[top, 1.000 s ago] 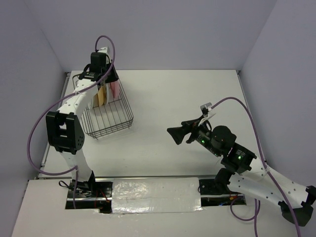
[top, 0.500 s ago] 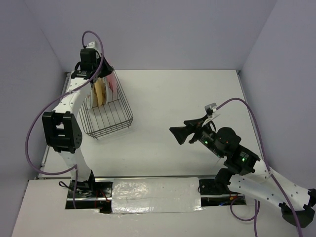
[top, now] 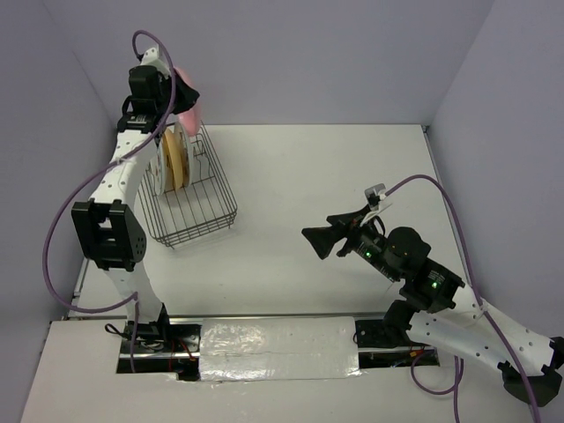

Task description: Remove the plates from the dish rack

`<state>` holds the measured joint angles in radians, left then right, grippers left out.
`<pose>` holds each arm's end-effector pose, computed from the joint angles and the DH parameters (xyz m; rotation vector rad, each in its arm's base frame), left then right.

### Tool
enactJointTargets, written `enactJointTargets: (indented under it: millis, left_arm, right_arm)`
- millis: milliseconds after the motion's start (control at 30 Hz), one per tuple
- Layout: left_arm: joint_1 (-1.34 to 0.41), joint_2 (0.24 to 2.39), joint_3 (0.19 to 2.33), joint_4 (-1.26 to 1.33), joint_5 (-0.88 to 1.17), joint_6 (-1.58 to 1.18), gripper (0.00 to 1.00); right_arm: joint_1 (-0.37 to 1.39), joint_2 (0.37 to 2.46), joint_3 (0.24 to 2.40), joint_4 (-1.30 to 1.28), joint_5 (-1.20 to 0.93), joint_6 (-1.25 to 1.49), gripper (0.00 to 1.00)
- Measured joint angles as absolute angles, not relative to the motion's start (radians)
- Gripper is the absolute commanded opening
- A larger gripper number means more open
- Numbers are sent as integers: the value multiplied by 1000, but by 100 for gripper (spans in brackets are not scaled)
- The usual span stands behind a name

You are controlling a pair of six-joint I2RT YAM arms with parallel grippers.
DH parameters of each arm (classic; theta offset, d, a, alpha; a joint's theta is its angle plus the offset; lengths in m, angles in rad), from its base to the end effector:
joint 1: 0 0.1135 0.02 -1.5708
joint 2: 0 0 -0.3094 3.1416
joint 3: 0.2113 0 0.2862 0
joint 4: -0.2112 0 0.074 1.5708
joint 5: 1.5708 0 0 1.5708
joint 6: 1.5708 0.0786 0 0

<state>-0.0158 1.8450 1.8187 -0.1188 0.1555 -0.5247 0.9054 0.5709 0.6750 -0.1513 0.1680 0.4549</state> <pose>0.5349 -0.0206 0.4421 -0.3244 1.7128 -0.5321 0.1234 0.1359 0.3623 -0.2452 1.6779 0.9035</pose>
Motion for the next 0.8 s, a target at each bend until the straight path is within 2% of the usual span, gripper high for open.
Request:
enactJointTargets:
  millis: [200, 333, 500, 667, 800]
  left_arm:
    - [-88, 1911, 2012, -262, 87, -409, 0]
    - [-213, 1923, 2078, -313, 36, -341, 0]
    - [-363, 1929, 2043, -334, 4, -273, 0]
    - [-482, 1941, 1904, -313, -57, -221, 0]
    - [-553, 2027, 1867, -322, -94, -204, 0]
  right_arm:
    - [905, 566, 675, -156, 187, 461, 100]
    - [905, 545, 675, -173, 249, 472, 100]
    - [905, 509, 675, -185, 364, 483, 100]
    - [905, 446, 674, -184, 440, 493, 100]
    - [905, 388, 653, -180, 496, 500, 100]
